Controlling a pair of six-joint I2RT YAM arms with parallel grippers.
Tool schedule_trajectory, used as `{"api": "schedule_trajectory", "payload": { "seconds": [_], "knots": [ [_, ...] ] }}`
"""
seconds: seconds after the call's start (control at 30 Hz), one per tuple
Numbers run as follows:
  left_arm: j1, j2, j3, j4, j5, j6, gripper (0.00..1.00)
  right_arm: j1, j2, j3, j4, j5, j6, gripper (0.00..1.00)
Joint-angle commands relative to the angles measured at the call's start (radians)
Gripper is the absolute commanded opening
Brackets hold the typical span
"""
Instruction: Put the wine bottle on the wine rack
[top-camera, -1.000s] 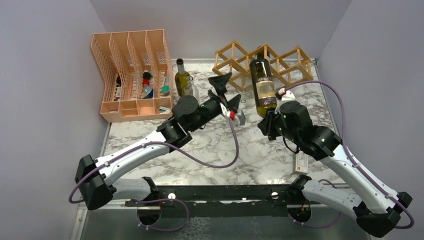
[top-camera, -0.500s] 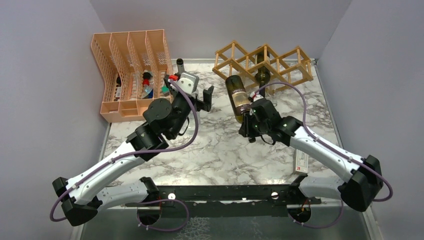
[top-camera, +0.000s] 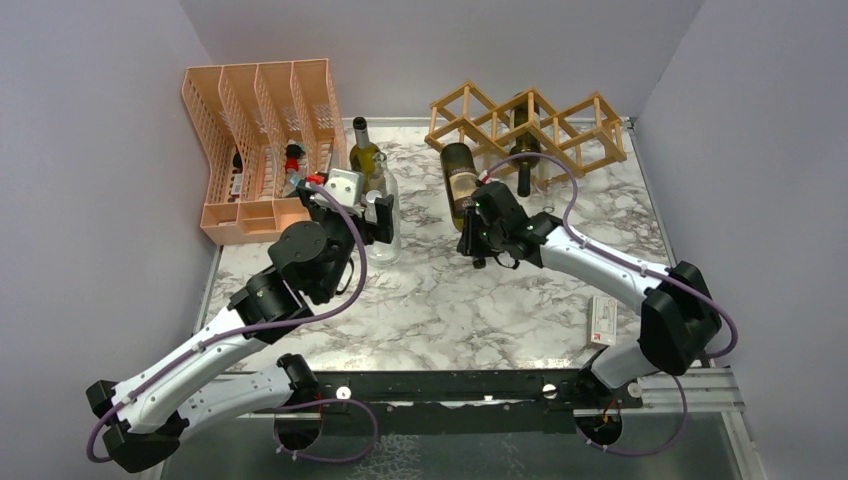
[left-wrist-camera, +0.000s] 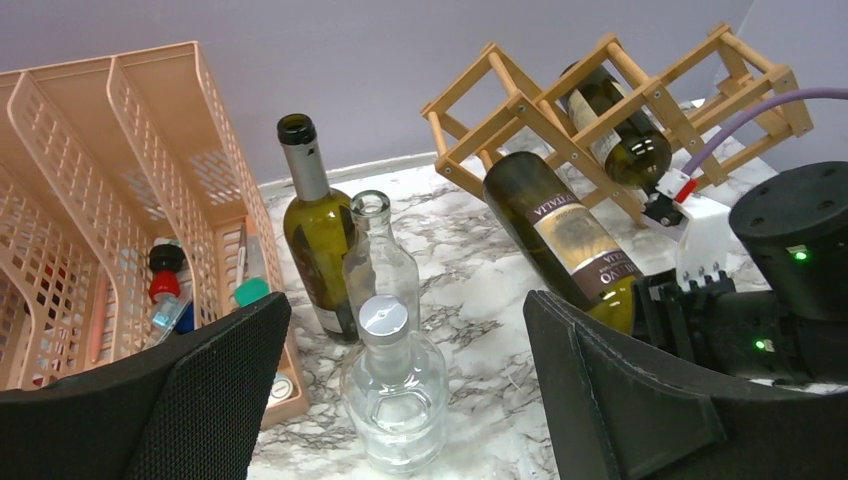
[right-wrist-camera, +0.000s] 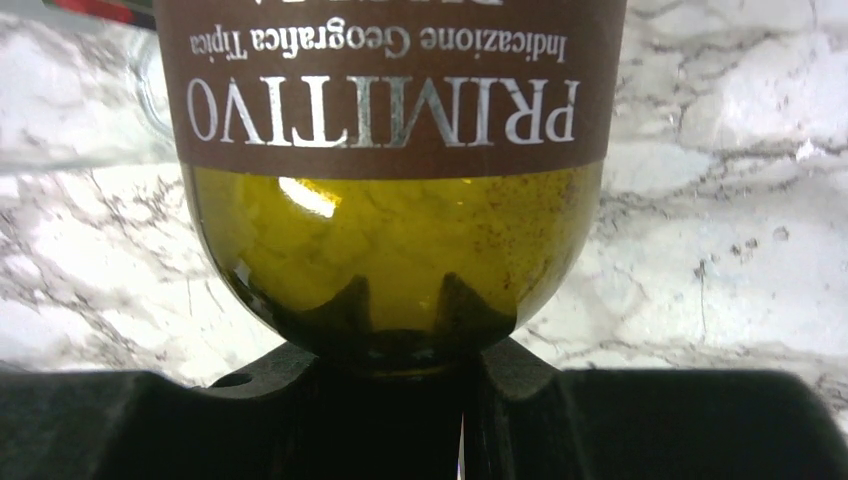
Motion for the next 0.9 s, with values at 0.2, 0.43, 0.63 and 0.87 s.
{"api": "schedule_trajectory", "payload": {
  "seconds": [0.2,0.43,0.63,0.87],
  "knots": [
    [0.001,-0.050,-0.034,0.031,-0.040,0.007,0.94,-0.002,0.107,0.190,0.094,0.146,0.050,0.01],
    [0.002,-0.051,-0.036,0.031,-0.037,-0.003,0.94,-0.003,0.182,0.269,0.008,0.150,0.090,0.01],
    [0.001,-0.050,-0.039,0.031,-0.037,-0.006,0.93,-0.003,0.207,0.277,-0.015,0.150,0.111,0.01],
    [0.001,-0.050,-0.046,0.032,-0.037,-0.006,0.94,-0.013,0.232,0.316,-0.020,0.174,0.111,0.01]
  ]
}}
